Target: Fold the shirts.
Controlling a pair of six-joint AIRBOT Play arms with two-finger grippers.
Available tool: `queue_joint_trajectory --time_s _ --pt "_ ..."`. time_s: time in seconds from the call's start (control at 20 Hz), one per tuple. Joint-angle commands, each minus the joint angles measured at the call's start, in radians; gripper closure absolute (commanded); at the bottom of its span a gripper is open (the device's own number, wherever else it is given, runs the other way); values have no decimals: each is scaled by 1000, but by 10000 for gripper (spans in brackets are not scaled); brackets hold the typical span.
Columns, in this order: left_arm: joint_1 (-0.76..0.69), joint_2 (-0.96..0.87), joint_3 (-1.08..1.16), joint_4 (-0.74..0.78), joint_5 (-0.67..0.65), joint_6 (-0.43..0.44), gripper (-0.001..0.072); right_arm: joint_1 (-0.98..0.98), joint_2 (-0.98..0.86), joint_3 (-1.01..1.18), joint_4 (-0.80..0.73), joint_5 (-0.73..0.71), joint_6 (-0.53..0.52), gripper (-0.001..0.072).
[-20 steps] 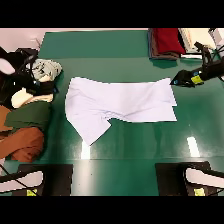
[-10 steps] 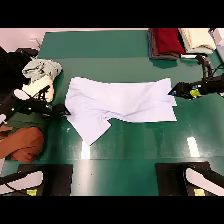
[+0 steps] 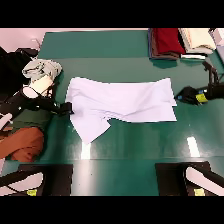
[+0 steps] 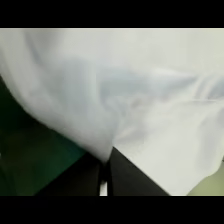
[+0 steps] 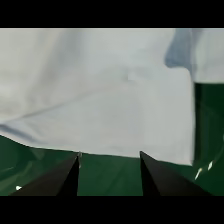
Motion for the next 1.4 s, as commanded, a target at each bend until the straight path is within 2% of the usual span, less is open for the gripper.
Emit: queue_joint_trajectory --time_s 0.0,0.05,0.1,0.2,0.3,0.55,0.6,0.65,0.7,0.8,0.9,1.1,1.35 --pt "-2 42 73 2 -16 -1 680 -162 1 -142 -58 37 0 276" --pt "-2 49 84 2 -14 -1 680 -216 1 -202 -53 12 -3 224" --pt "-2 51 90 2 -16 -1 680 -261 1 -258 -34 -18 -24 205" --pt "-2 48 90 2 -14 -1 680 -305 1 -340 26 -78 -54 209" --pt "-2 48 90 1 -14 -2 680 -304 1 -391 95 -138 -81 245" --pt "-2 48 90 -2 -17 -2 680 -169 -88 -408 217 -243 -98 263" --pt "-2 48 90 -2 -17 -2 680 -134 -109 -408 237 -277 -100 285" --pt "-2 48 90 -1 -16 -2 680 -99 -122 -408 253 -311 -103 346" --pt "-2 48 90 -1 -17 -2 680 -67 -127 -404 256 -340 -103 362" --pt "-2 51 92 -2 -18 -2 680 -12 -117 -372 241 -359 -105 606" --pt "-2 56 125 -1 -51 -2 680 19 -77 -315 238 -351 -117 698" --pt "-2 202 294 12 -78 -6 681 30 87 -89 240 -243 -123 699" --pt "-2 439 730 26 -42 -28 681 -27 291 353 240 -169 -122 699"
